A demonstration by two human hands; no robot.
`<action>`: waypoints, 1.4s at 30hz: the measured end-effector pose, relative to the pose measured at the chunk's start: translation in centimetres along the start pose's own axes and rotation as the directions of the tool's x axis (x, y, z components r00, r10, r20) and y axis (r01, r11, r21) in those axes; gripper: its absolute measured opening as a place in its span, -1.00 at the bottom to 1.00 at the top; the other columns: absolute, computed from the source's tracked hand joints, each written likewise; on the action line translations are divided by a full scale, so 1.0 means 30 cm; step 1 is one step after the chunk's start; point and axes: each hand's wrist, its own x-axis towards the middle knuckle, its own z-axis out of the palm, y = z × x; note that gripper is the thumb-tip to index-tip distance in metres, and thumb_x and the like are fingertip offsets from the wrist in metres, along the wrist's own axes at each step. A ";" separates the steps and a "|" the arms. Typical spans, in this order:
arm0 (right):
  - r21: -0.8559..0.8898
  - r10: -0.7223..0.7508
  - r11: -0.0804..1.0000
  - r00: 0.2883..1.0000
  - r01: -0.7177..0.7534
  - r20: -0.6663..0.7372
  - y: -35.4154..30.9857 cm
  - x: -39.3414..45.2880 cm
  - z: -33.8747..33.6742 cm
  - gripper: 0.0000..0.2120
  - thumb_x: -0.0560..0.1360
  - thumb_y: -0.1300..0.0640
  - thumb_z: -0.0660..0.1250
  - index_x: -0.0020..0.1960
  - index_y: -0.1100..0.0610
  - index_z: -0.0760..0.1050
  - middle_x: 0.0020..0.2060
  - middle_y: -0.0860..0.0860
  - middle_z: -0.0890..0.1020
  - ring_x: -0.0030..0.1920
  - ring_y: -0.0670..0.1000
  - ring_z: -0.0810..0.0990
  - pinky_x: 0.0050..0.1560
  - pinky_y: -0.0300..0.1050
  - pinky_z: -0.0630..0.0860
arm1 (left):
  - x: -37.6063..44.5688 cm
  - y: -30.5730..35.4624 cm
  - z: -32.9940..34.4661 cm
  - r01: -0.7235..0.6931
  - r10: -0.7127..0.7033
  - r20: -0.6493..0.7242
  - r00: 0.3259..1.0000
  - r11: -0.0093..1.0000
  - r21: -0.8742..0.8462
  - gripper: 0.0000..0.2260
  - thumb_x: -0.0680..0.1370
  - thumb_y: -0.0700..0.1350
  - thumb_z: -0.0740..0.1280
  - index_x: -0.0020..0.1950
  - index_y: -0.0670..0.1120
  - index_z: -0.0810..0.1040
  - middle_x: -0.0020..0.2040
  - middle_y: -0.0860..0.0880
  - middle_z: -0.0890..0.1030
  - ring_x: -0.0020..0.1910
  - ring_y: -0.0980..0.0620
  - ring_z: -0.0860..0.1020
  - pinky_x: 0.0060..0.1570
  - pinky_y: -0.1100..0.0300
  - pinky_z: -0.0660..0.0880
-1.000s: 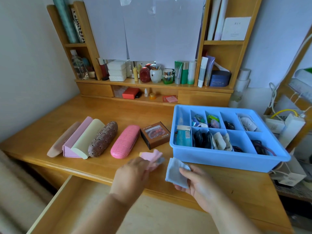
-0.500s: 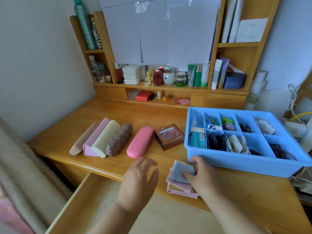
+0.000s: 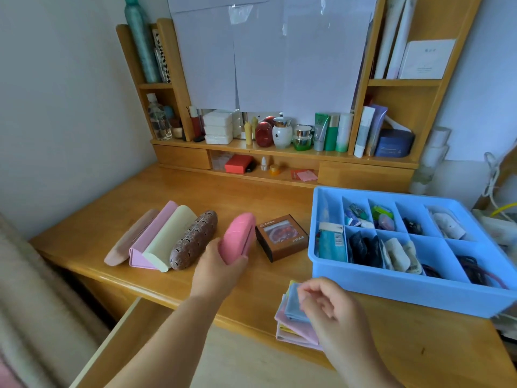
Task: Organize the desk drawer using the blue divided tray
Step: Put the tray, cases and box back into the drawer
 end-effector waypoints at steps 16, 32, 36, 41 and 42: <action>0.442 0.436 0.677 0.805 -0.588 0.402 -0.115 -0.096 0.002 -0.63 0.40 -0.05 0.40 0.14 0.09 0.56 -0.05 0.26 0.67 -0.16 0.20 0.66 -0.19 0.04 0.60 | -0.530 0.009 -0.104 0.130 -0.026 0.168 0.985 0.753 -0.645 -0.81 0.58 -0.18 0.25 0.17 -0.05 0.54 0.05 -0.06 0.66 0.02 0.02 0.61 0.07 0.16 0.51; -0.217 0.135 0.975 0.889 -0.041 0.438 -0.095 -0.126 0.116 -0.33 0.27 -0.37 0.37 0.32 -0.22 0.30 0.08 -0.23 0.55 0.07 -0.32 0.52 0.04 -0.41 0.46 | -0.427 -0.042 -0.089 0.290 0.022 0.357 0.934 0.538 -0.791 -0.50 0.32 0.04 0.50 0.11 -0.24 0.52 -0.04 -0.22 0.68 -0.05 -0.13 0.66 -0.13 0.14 0.59; -0.133 0.111 0.989 0.896 -0.058 0.430 -0.087 -0.116 0.137 -0.70 0.48 -0.17 0.31 0.17 -0.38 0.33 0.07 -0.22 0.60 0.09 -0.33 0.52 0.12 -0.36 0.46 | -0.415 -0.068 -0.087 0.296 0.072 0.393 0.917 0.540 -0.788 -0.45 0.29 0.04 0.54 0.16 -0.21 0.53 0.00 -0.24 0.66 0.00 -0.14 0.65 -0.02 0.10 0.58; 0.024 0.206 0.966 0.824 -0.257 0.528 -0.083 -0.107 0.125 -0.59 0.38 -0.26 0.31 0.22 -0.26 0.48 0.05 -0.13 0.66 0.08 -0.16 0.61 0.10 -0.19 0.55 | -0.417 -0.114 -0.088 0.298 0.143 0.415 0.898 0.497 -0.815 -0.46 0.31 0.08 0.51 0.17 -0.19 0.57 0.12 -0.25 0.62 0.12 -0.19 0.59 0.02 0.06 0.56; 0.080 0.231 0.942 0.804 -0.325 0.548 -0.083 -0.101 0.115 -0.63 0.37 -0.24 0.33 0.17 -0.25 0.52 0.02 -0.13 0.68 0.05 -0.14 0.64 0.02 -0.23 0.57 | -0.418 -0.121 -0.090 0.308 0.158 0.423 0.892 0.471 -0.827 -0.46 0.30 0.08 0.53 0.17 -0.19 0.58 0.14 -0.27 0.61 0.13 -0.20 0.59 0.02 0.06 0.56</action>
